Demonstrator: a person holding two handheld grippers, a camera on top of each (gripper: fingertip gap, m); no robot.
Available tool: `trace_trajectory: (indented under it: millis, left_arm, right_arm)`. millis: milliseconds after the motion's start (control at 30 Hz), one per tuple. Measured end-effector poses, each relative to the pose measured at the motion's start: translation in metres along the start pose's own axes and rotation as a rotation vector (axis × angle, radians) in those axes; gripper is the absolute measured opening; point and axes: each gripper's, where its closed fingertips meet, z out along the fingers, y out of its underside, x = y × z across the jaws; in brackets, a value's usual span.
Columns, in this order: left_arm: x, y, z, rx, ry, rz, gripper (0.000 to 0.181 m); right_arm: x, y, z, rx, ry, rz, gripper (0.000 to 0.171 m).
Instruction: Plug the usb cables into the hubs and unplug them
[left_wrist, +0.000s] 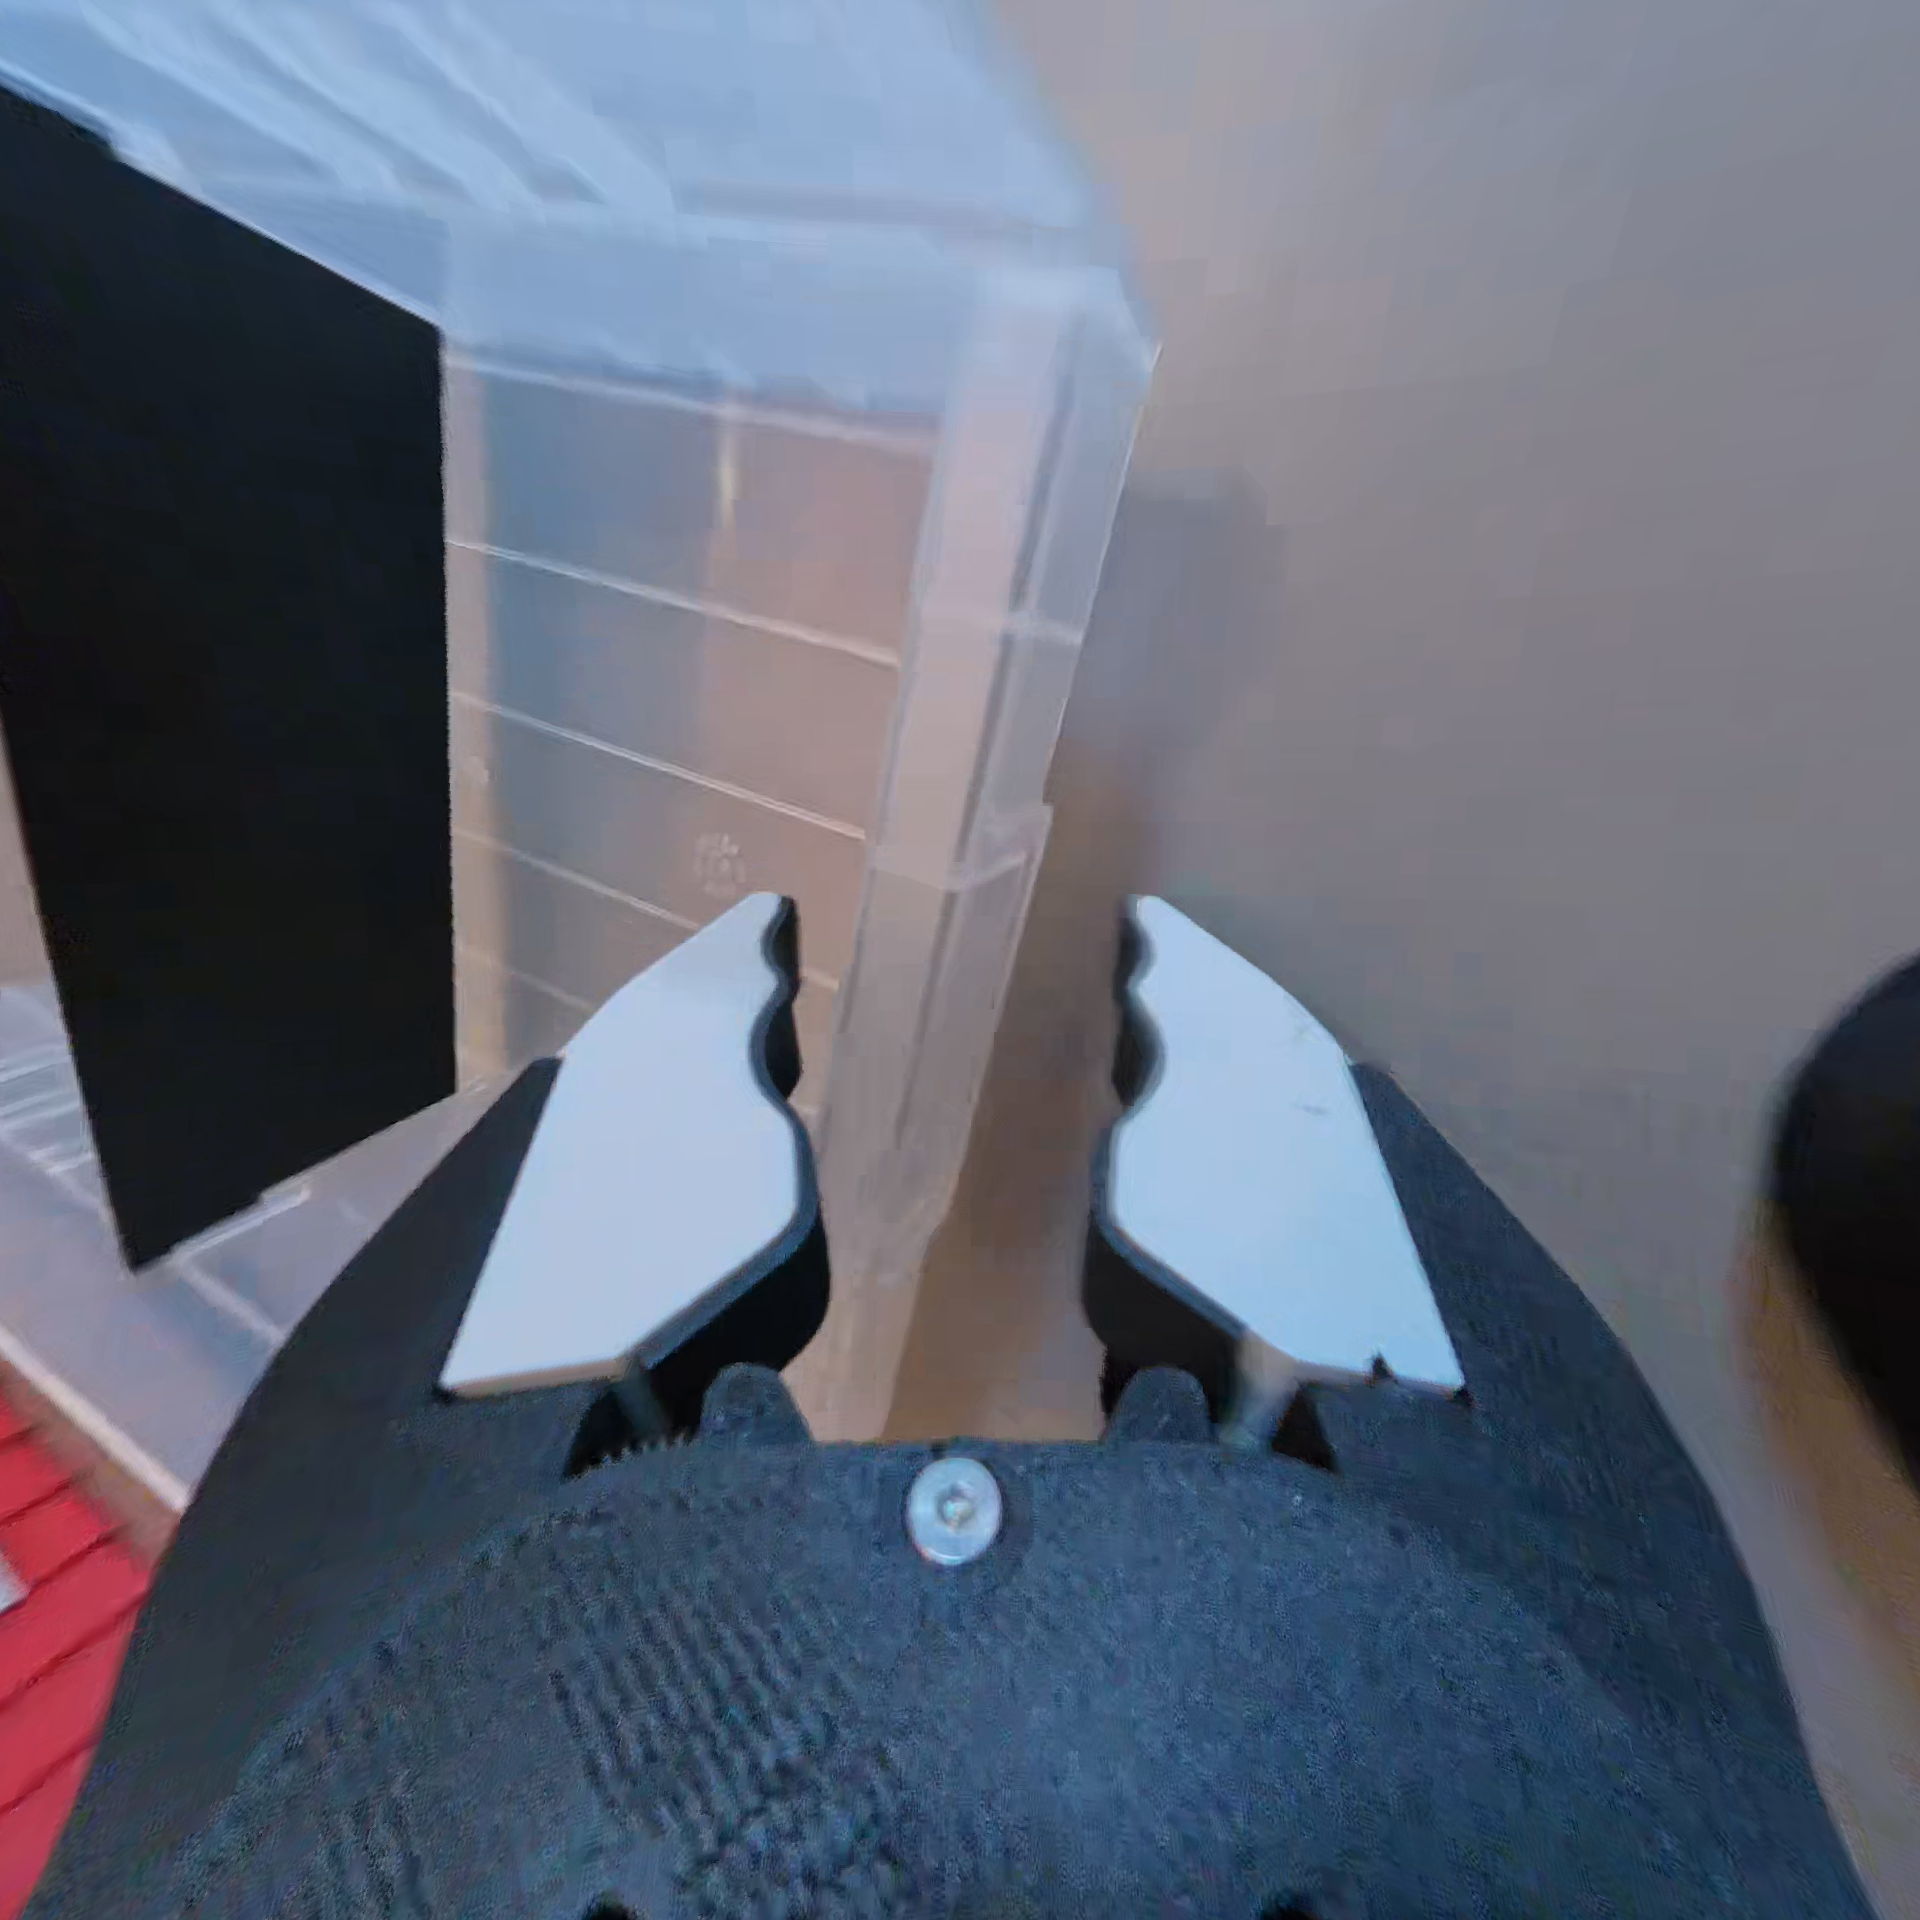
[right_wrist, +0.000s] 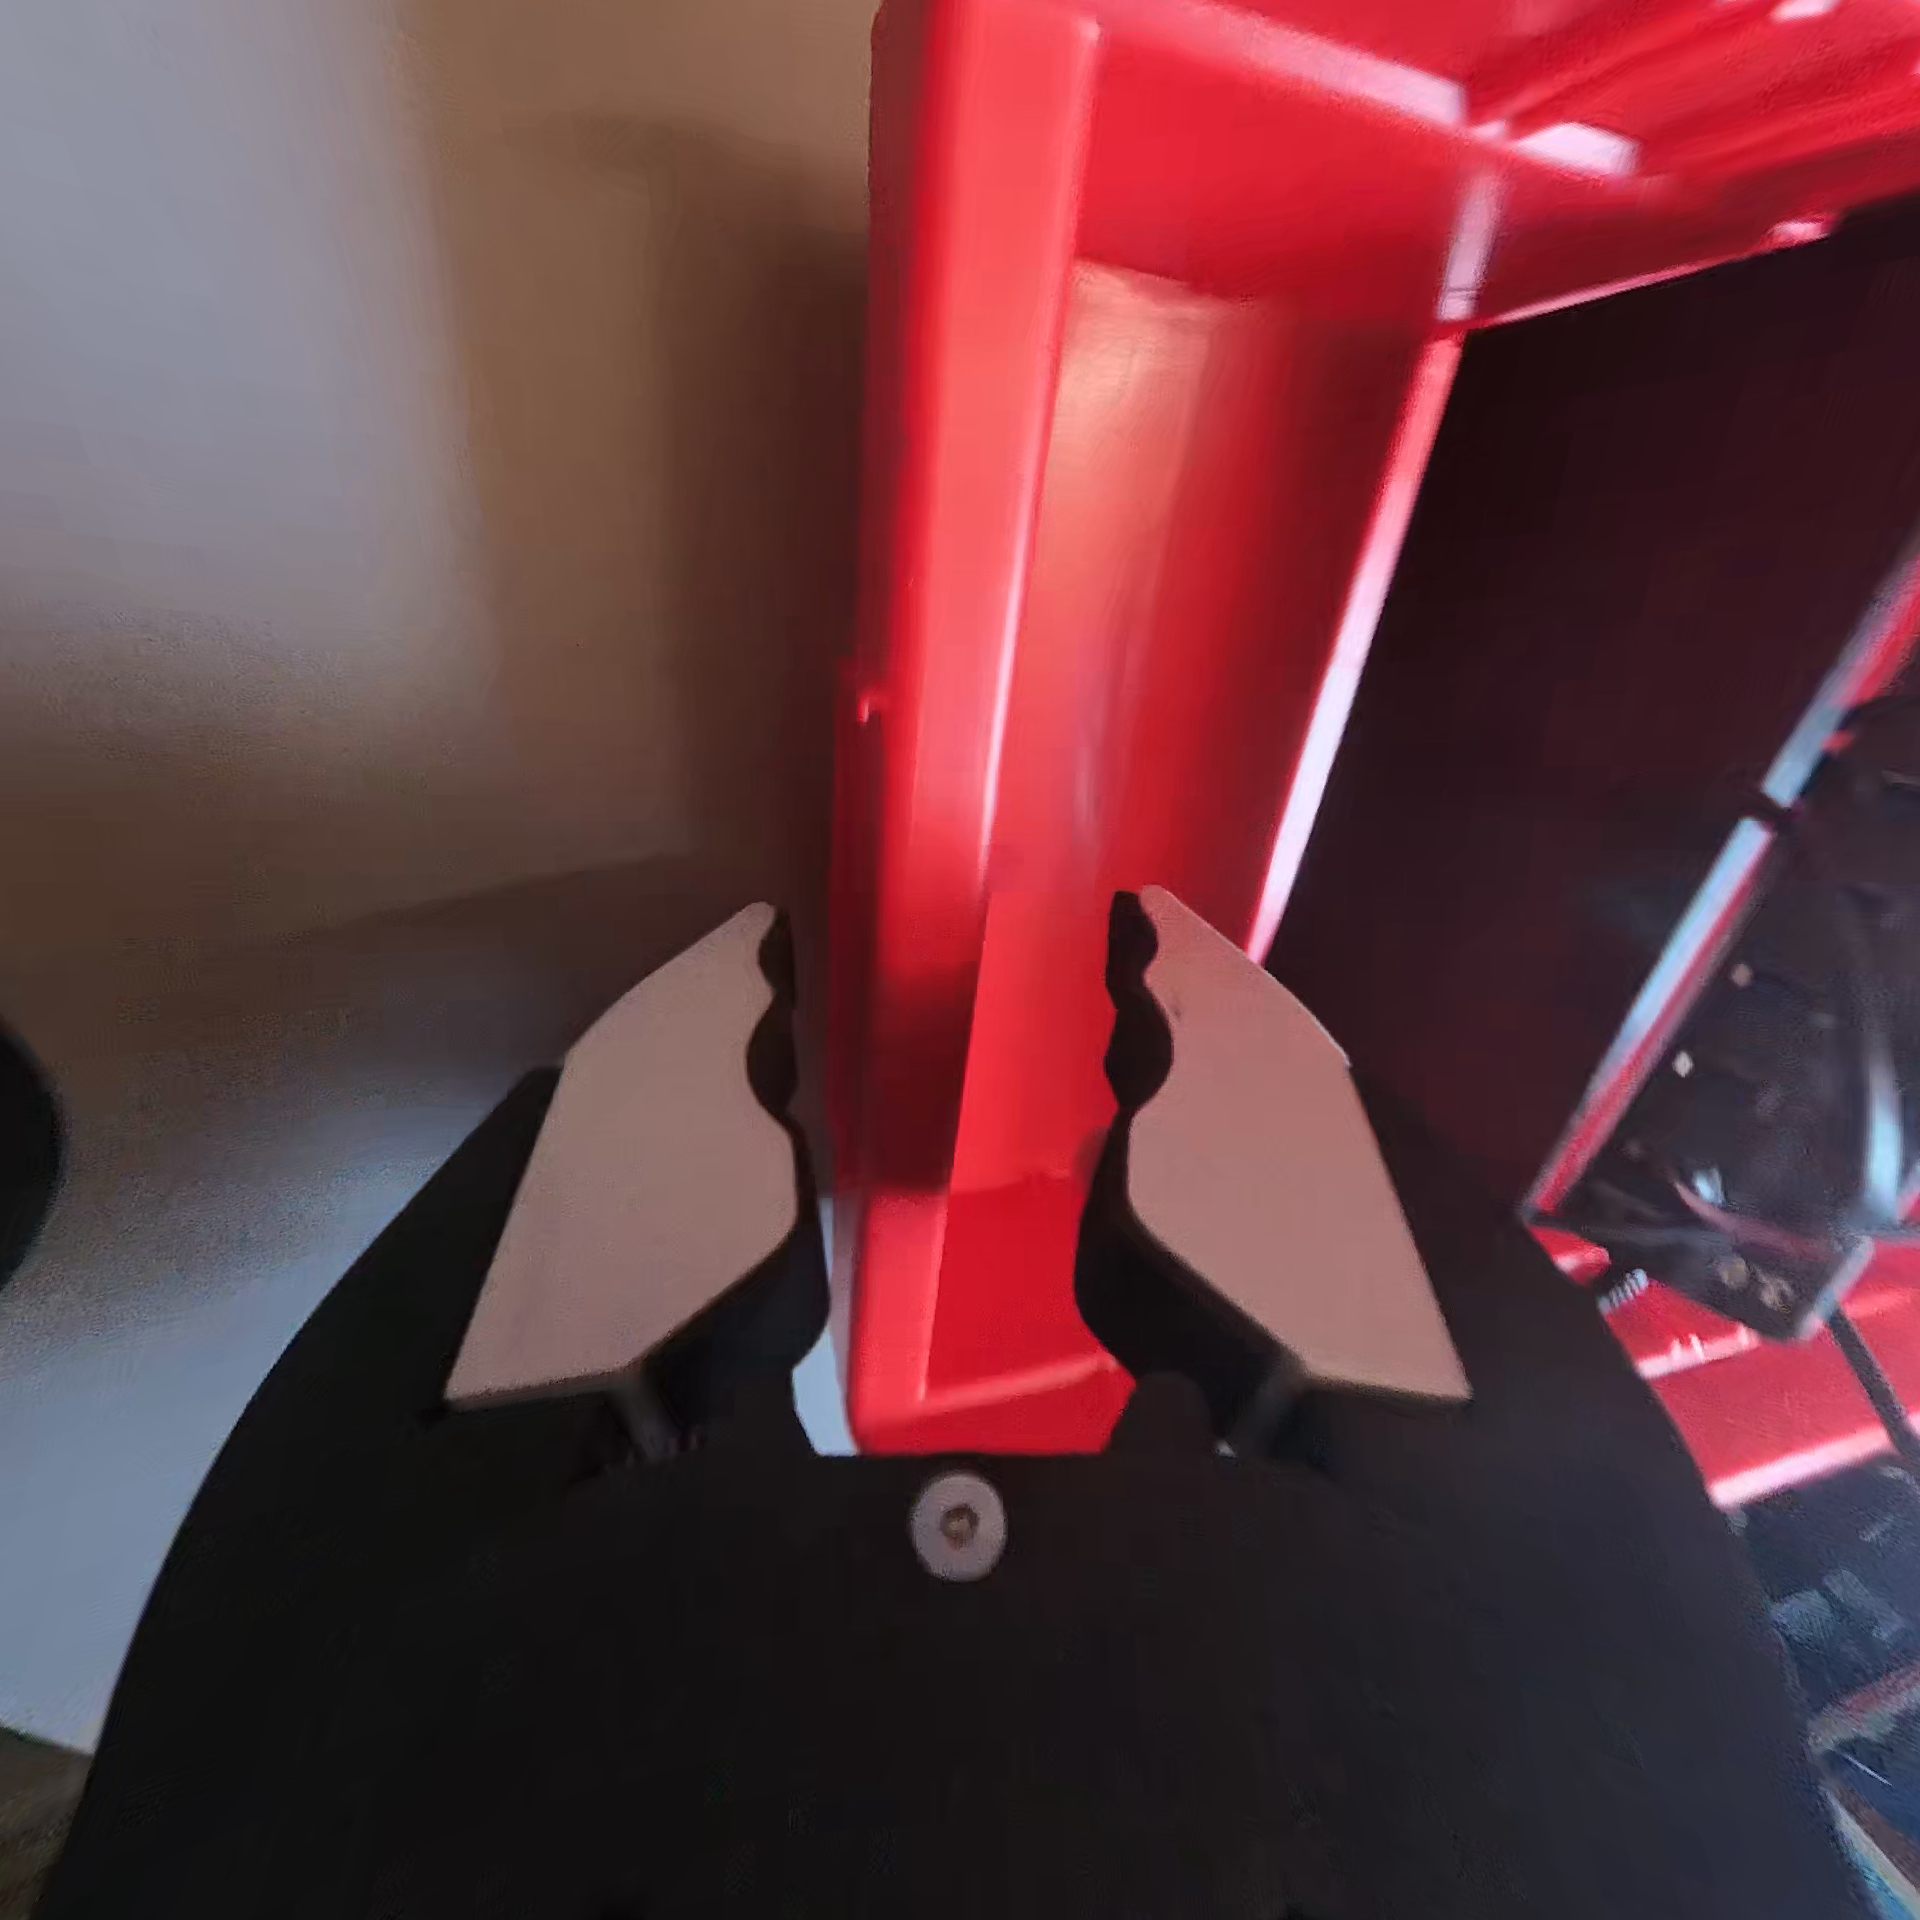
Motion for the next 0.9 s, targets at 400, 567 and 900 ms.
trace_trajectory:
  millis: [400,567,900]
  left_arm:
    - [0.043,-0.116,0.011,0.206,-0.025,0.308,0.030]
    - [0.079,-0.187,0.008,0.337,-0.014,0.461,0.031]
    - [0.158,-0.218,-0.106,0.798,0.329,0.062,0.039]
  right_arm:
    - [-0.073,-0.050,-0.011,0.103,0.031,-0.212,0.028]
    - [-0.119,-0.086,-0.033,0.236,0.102,-0.252,0.030]
    - [-0.133,-0.068,-0.165,0.986,0.186,0.333,0.031]
